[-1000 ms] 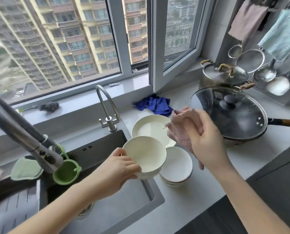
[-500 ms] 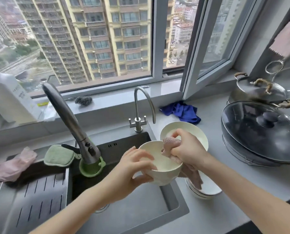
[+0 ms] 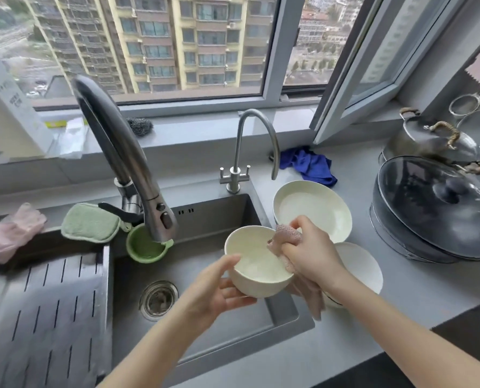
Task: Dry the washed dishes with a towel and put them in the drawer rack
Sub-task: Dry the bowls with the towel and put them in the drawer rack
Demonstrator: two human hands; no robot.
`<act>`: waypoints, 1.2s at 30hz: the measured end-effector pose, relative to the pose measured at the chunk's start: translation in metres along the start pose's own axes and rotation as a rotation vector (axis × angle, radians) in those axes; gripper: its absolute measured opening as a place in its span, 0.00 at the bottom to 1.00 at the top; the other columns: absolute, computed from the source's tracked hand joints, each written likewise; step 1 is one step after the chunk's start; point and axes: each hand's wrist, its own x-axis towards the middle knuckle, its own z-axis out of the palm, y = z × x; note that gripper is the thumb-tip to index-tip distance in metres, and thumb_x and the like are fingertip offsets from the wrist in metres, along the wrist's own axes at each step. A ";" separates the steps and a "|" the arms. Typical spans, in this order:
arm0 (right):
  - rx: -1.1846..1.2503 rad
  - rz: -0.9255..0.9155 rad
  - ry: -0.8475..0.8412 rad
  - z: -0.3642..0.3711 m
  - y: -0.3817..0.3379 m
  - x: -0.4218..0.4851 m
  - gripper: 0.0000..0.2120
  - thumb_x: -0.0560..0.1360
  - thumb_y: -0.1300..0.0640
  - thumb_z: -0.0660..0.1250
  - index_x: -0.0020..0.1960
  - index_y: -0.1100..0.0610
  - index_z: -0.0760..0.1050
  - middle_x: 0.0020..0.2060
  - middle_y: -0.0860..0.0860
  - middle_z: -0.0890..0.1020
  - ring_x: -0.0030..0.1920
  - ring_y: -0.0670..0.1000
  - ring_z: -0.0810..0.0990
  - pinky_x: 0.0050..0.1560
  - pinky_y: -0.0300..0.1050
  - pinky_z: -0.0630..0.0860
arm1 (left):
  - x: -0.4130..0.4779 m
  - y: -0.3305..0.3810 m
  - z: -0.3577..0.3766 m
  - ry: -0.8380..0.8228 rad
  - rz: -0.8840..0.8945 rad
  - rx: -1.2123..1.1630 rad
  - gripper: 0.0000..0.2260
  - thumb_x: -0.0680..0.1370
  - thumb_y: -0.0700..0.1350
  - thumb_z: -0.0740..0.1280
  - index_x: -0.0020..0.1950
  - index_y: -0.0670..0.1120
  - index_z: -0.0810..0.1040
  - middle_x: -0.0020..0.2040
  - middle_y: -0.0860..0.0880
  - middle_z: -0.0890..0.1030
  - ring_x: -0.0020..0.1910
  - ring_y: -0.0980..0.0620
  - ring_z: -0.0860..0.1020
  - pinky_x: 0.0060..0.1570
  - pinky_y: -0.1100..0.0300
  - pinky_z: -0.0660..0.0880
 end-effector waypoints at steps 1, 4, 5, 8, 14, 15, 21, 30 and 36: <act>0.017 0.005 0.007 -0.001 0.000 0.001 0.10 0.72 0.57 0.68 0.50 0.54 0.70 0.39 0.50 0.80 0.43 0.55 0.78 0.39 0.46 0.71 | 0.002 0.002 -0.003 0.056 0.048 0.091 0.11 0.74 0.47 0.68 0.54 0.45 0.77 0.50 0.37 0.82 0.44 0.39 0.82 0.46 0.46 0.81; 0.082 0.004 0.052 -0.015 0.000 0.005 0.11 0.71 0.57 0.68 0.51 0.54 0.70 0.41 0.51 0.80 0.45 0.55 0.78 0.45 0.48 0.74 | 0.009 0.008 -0.015 0.207 0.255 0.568 0.26 0.63 0.58 0.70 0.61 0.56 0.78 0.55 0.49 0.83 0.53 0.46 0.81 0.49 0.50 0.80; 0.101 -0.005 0.061 -0.020 0.001 0.006 0.11 0.70 0.57 0.69 0.51 0.54 0.70 0.41 0.50 0.80 0.44 0.55 0.78 0.45 0.47 0.73 | 0.012 0.010 -0.017 0.287 0.303 0.791 0.31 0.61 0.60 0.69 0.65 0.57 0.75 0.58 0.52 0.81 0.57 0.49 0.79 0.53 0.53 0.78; 0.080 -0.052 0.067 -0.030 0.004 0.009 0.12 0.70 0.56 0.70 0.50 0.54 0.70 0.36 0.47 0.78 0.41 0.54 0.76 0.39 0.45 0.68 | 0.017 0.011 -0.011 0.466 0.360 1.179 0.38 0.61 0.60 0.64 0.72 0.52 0.69 0.64 0.52 0.77 0.63 0.50 0.74 0.54 0.60 0.70; 0.055 -0.144 0.064 -0.036 0.014 0.011 0.11 0.72 0.55 0.70 0.49 0.50 0.68 0.35 0.44 0.77 0.38 0.51 0.74 0.33 0.39 0.66 | 0.018 0.009 -0.006 0.507 0.343 1.477 0.38 0.61 0.61 0.62 0.70 0.50 0.68 0.52 0.47 0.81 0.52 0.46 0.77 0.47 0.58 0.71; 0.077 -0.153 0.055 -0.035 0.015 0.012 0.12 0.71 0.54 0.70 0.49 0.50 0.69 0.36 0.46 0.78 0.39 0.51 0.74 0.34 0.42 0.67 | 0.018 0.009 -0.006 0.516 0.351 1.463 0.37 0.63 0.61 0.65 0.71 0.51 0.68 0.52 0.47 0.81 0.52 0.47 0.77 0.46 0.58 0.71; 0.421 -0.146 0.060 -0.023 0.012 0.011 0.09 0.73 0.55 0.69 0.51 0.50 0.71 0.43 0.46 0.82 0.46 0.47 0.80 0.49 0.45 0.76 | 0.015 0.019 -0.021 0.463 0.327 1.019 0.31 0.66 0.55 0.73 0.69 0.56 0.72 0.59 0.52 0.81 0.55 0.52 0.79 0.50 0.57 0.75; 0.028 -0.273 -0.344 0.070 0.010 0.001 0.16 0.81 0.50 0.52 0.67 0.49 0.67 0.63 0.54 0.77 0.63 0.58 0.74 0.62 0.53 0.69 | 0.004 0.015 0.004 0.245 0.420 0.462 0.13 0.74 0.39 0.68 0.51 0.57 0.83 0.40 0.48 0.85 0.40 0.52 0.83 0.34 0.57 0.80; 0.196 -0.405 -0.727 0.054 0.014 0.003 0.11 0.79 0.55 0.56 0.50 0.43 0.75 0.53 0.50 0.79 0.56 0.52 0.77 0.57 0.49 0.75 | 0.006 0.014 -0.005 0.258 0.356 0.496 0.16 0.76 0.38 0.64 0.36 0.55 0.85 0.34 0.48 0.83 0.34 0.51 0.82 0.33 0.54 0.80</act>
